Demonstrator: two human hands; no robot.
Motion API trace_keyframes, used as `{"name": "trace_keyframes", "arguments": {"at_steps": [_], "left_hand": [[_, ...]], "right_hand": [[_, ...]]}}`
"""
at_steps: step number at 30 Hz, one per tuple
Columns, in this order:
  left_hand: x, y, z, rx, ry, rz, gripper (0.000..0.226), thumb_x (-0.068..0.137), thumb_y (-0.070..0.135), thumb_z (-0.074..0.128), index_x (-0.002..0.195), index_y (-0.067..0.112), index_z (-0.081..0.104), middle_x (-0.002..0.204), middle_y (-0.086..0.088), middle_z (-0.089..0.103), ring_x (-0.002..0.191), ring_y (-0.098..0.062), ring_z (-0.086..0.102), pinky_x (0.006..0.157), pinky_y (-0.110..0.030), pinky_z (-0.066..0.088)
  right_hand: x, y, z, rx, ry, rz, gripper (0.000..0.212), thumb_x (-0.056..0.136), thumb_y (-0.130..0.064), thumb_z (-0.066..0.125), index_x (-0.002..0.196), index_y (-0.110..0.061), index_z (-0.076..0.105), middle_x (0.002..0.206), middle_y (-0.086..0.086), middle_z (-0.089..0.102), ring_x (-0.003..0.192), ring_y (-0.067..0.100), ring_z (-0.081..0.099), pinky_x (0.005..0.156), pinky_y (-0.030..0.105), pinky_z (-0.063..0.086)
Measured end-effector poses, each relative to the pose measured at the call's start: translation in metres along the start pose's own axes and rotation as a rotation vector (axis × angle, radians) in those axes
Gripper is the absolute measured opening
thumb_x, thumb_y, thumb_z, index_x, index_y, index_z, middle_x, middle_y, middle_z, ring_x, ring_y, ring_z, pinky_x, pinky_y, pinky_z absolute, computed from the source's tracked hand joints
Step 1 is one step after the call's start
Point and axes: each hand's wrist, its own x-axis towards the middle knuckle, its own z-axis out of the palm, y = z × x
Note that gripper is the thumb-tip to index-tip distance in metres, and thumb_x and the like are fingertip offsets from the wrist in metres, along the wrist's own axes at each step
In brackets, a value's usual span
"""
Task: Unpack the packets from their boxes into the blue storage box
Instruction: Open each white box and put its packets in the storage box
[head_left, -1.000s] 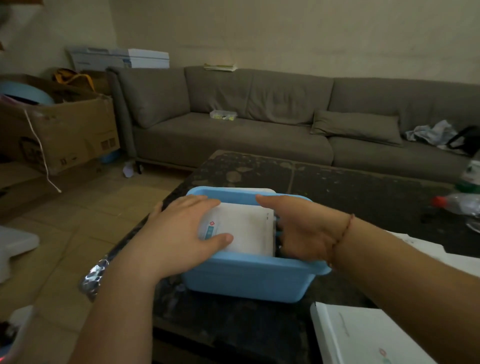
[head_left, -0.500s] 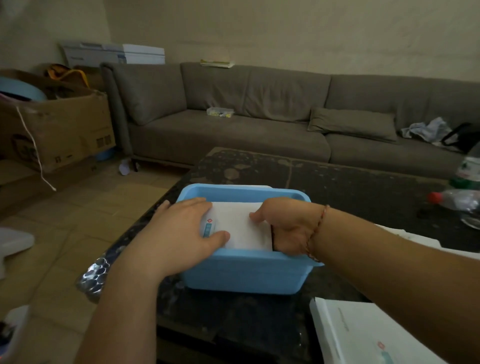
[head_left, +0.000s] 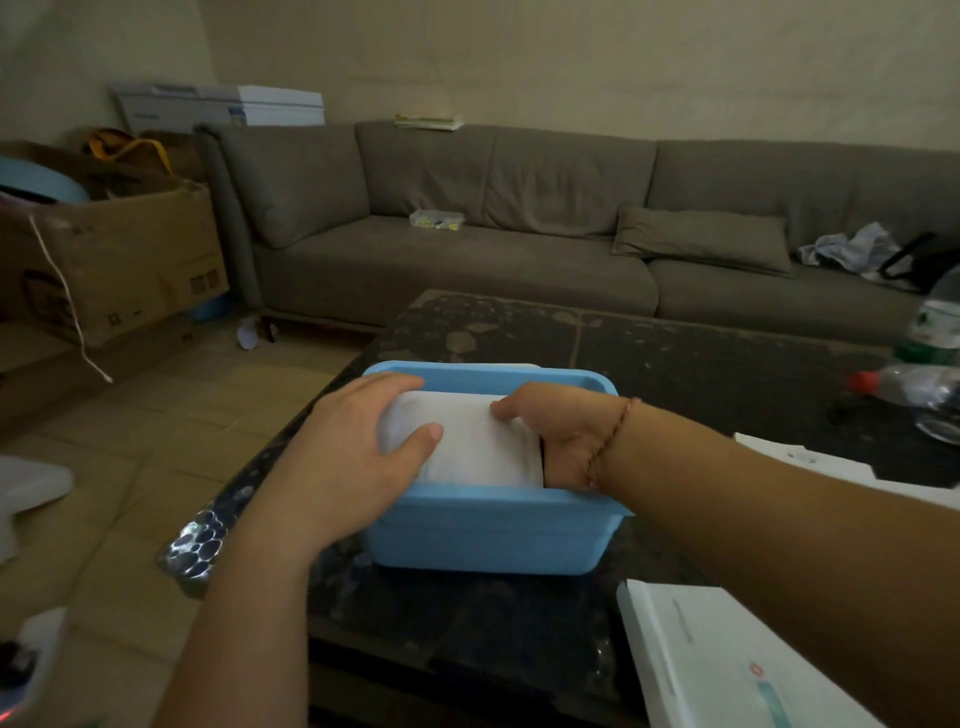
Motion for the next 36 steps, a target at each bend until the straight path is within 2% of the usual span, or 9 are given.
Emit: {"name": "trace_keyframes", "arguments": {"at_steps": [6,12,15,19,22,27,30,33,36], "left_hand": [[-0.001,-0.006,0.002,0.002,0.038,0.076,0.048,0.091,0.039,0.061,0.137,0.035,0.048,0.146,0.012,0.045,0.135,-0.010,0.037,0.111,-0.036,0.033],[0.004,-0.013,0.008,-0.060,0.175,0.102,0.042,0.091,0.044,0.056,0.131,0.031,0.055,0.140,0.009,0.052,0.119,0.001,0.039,0.100,-0.026,0.034],[-0.002,-0.012,0.011,-0.050,0.346,0.183,0.033,0.093,0.043,0.055,0.119,0.024,0.063,0.124,0.008,0.061,0.109,0.000,0.047,0.095,-0.023,0.041],[-0.036,0.012,0.023,-0.272,0.639,0.663,0.026,0.091,0.016,0.053,0.074,0.002,0.067,0.079,-0.003,0.064,0.073,-0.015,0.058,0.071,-0.026,0.048],[-0.066,0.034,0.055,-0.432,0.395,0.938,0.032,0.085,0.013,0.059,0.053,0.008,0.061,0.059,-0.003,0.057,0.054,-0.016,0.050,0.055,-0.026,0.041],[-0.076,0.032,0.095,-0.283,-0.083,1.008,0.022,0.085,0.019,0.072,0.064,0.016,0.064,0.066,0.004,0.056,0.063,-0.008,0.048,0.063,-0.017,0.033],[-0.075,0.028,0.103,-0.270,-0.215,0.975,0.019,0.083,0.019,0.072,0.067,0.016,0.063,0.066,0.005,0.057,0.063,-0.009,0.049,0.059,-0.022,0.039],[-0.074,0.027,0.111,-0.193,-0.263,0.932,0.014,0.079,0.025,0.074,0.069,0.020,0.065,0.065,0.009,0.058,0.063,-0.006,0.049,0.058,-0.021,0.038],[-0.074,0.026,0.120,-0.111,-0.233,0.952,0.007,0.074,0.030,0.074,0.076,0.025,0.071,0.074,0.012,0.063,0.070,-0.004,0.052,0.063,-0.016,0.032]], "right_hand": [[-0.005,0.001,0.002,-0.026,-0.018,-0.022,0.014,0.101,-0.014,0.045,0.114,-0.016,0.050,0.089,0.013,0.063,0.080,0.029,0.062,0.070,0.048,0.049],[-0.012,0.004,0.003,-0.100,0.062,-0.122,0.034,0.094,-0.034,0.058,0.123,-0.017,0.051,0.105,0.006,0.060,0.094,0.025,0.058,0.095,0.044,0.047],[-0.029,0.018,-0.023,-0.398,0.334,-0.543,0.065,0.090,-0.045,0.060,0.145,-0.025,0.033,0.133,-0.003,0.050,0.110,0.017,0.053,0.089,0.030,0.044],[-0.094,0.086,-0.068,-0.565,0.466,-1.170,0.007,0.089,-0.036,0.059,0.093,-0.033,0.064,0.090,-0.017,0.066,0.082,-0.002,0.063,0.068,0.009,0.049],[-0.112,0.140,-0.094,-0.996,0.552,-1.224,0.024,0.081,-0.053,0.055,0.064,-0.037,0.051,0.061,-0.016,0.053,0.062,-0.002,0.054,0.062,0.013,0.043],[-0.076,0.205,-0.131,-1.701,0.509,-1.157,0.023,0.088,-0.071,0.033,0.085,-0.050,0.040,0.078,-0.029,0.049,0.060,-0.014,0.056,0.059,0.008,0.049],[-0.051,0.214,-0.113,-1.483,0.731,-1.142,0.047,0.083,-0.066,0.055,0.044,-0.039,0.052,0.040,-0.020,0.037,0.026,0.003,0.036,0.020,0.029,0.031],[-0.050,0.220,-0.096,-1.416,0.806,-1.389,0.060,0.100,-0.037,0.029,0.043,-0.025,0.045,0.042,-0.006,0.040,0.032,0.014,0.041,0.026,0.027,0.036],[-0.066,0.223,-0.105,-1.347,0.805,-1.318,0.058,0.094,-0.052,0.036,0.044,-0.023,0.045,0.045,-0.004,0.044,0.038,0.017,0.047,0.033,0.028,0.042]]}}
